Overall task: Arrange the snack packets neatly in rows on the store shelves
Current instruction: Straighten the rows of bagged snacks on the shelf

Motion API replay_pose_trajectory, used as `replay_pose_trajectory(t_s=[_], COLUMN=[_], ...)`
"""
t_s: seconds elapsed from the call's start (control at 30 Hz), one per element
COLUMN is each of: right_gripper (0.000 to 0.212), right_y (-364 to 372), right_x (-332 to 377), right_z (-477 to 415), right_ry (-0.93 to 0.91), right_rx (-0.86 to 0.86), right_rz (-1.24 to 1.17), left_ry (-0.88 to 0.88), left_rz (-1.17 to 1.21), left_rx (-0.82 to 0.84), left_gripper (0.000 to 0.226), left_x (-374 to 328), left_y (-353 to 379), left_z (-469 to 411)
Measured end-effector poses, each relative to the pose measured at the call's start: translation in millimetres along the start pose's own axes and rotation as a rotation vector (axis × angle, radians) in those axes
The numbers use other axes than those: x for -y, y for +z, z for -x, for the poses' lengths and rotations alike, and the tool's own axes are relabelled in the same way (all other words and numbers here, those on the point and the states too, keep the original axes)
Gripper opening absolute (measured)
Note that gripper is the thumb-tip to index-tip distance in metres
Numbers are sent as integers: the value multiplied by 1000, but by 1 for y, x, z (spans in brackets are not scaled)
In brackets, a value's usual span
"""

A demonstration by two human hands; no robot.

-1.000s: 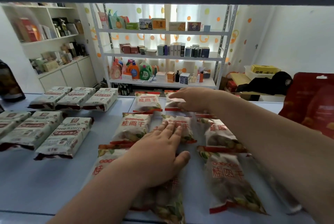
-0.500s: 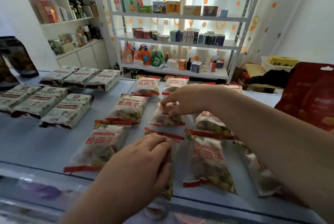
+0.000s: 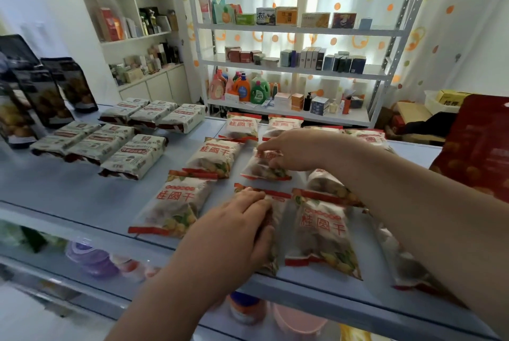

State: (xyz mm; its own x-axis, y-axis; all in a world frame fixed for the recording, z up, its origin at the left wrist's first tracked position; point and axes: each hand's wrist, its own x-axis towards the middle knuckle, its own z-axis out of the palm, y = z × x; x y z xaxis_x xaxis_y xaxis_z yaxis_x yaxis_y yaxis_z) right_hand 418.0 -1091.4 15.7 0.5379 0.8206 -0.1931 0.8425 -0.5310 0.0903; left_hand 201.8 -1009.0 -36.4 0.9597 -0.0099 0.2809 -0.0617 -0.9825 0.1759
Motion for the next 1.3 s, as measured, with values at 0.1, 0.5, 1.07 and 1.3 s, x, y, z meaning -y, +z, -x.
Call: replay_pose_trajectory(t_s=[0.1, 0.5, 1.07, 1.3], right_gripper=[52, 47, 46, 47], right_y=[-6, -15, -13, -33], right_x=[8, 74, 74, 45], right_z=[-3, -60, -62, -94], right_ry=[-17, -94, -14, 138], right_rx=[-93, -1, -31, -248], right_rz=[8, -71, -200, -191], left_ry=[5, -18, 353, 315], left_rz=[24, 177, 240, 156], left_rx=[-28, 37, 92, 73], left_gripper=[55, 32, 36, 50], left_x=[19, 139, 167, 166], left_y=[-17, -30, -35, -31], left_z=[10, 34, 2, -54])
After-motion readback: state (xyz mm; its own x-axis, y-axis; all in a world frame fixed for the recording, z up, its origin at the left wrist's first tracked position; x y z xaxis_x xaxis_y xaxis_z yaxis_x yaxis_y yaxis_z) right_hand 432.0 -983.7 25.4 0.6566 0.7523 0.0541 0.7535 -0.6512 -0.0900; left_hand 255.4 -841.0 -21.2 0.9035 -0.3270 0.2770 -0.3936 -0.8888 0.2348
